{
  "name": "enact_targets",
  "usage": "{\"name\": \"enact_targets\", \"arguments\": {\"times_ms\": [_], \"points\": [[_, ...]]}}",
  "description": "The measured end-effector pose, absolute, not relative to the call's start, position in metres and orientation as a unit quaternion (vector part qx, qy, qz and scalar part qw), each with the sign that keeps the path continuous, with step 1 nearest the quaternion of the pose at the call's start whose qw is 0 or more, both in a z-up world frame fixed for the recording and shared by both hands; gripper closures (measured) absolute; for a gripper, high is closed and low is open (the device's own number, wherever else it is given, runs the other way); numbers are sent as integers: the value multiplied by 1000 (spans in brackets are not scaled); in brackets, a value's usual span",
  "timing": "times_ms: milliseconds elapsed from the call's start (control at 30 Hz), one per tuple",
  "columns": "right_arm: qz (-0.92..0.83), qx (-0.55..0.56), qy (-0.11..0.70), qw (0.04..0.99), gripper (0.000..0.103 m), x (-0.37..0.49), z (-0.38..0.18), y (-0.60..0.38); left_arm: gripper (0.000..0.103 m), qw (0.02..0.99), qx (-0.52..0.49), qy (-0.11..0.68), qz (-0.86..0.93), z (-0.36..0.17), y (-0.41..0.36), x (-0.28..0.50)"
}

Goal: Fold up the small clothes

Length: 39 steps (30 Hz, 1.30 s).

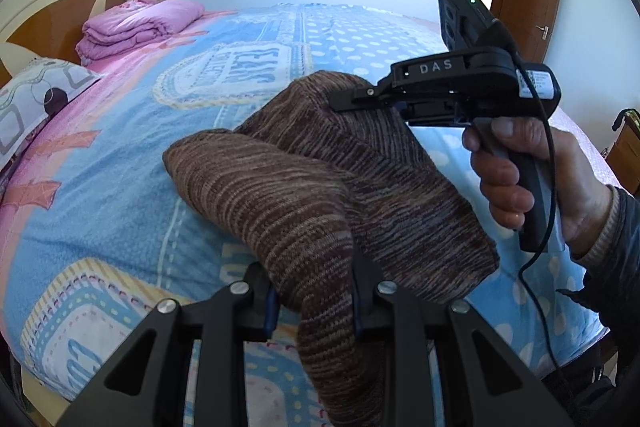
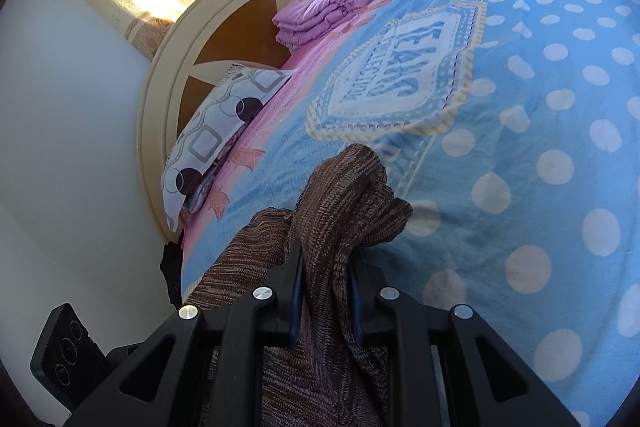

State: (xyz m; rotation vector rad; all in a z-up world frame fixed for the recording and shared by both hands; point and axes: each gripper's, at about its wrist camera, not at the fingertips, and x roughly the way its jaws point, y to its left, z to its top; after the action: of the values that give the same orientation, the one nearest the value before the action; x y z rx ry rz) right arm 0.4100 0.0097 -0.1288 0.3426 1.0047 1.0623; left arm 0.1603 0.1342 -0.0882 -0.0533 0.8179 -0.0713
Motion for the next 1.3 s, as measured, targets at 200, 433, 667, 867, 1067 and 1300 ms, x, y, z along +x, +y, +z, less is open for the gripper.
{"name": "enact_targets", "arguments": {"times_ms": [200, 433, 667, 867, 1067, 1300], "points": [[480, 153, 460, 731, 84, 412, -134, 19, 75, 914, -26, 403, -33, -99, 139, 156], [469, 145, 461, 739, 84, 413, -141, 19, 75, 910, -24, 412, -30, -114, 138, 157], [448, 153, 467, 747, 84, 417, -157, 11, 73, 910, -23, 413, -22, -120, 135, 162], [438, 138, 466, 756, 84, 417, -161, 12, 61, 913, -12, 407, -9, -127, 129, 165], [431, 131, 465, 762, 83, 417, -166, 11, 42, 915, -19, 403, 7, -127, 137, 166], [427, 108, 460, 771, 77, 411, -163, 7, 33, 928, -35, 370, 18, -105, 152, 162]]}}
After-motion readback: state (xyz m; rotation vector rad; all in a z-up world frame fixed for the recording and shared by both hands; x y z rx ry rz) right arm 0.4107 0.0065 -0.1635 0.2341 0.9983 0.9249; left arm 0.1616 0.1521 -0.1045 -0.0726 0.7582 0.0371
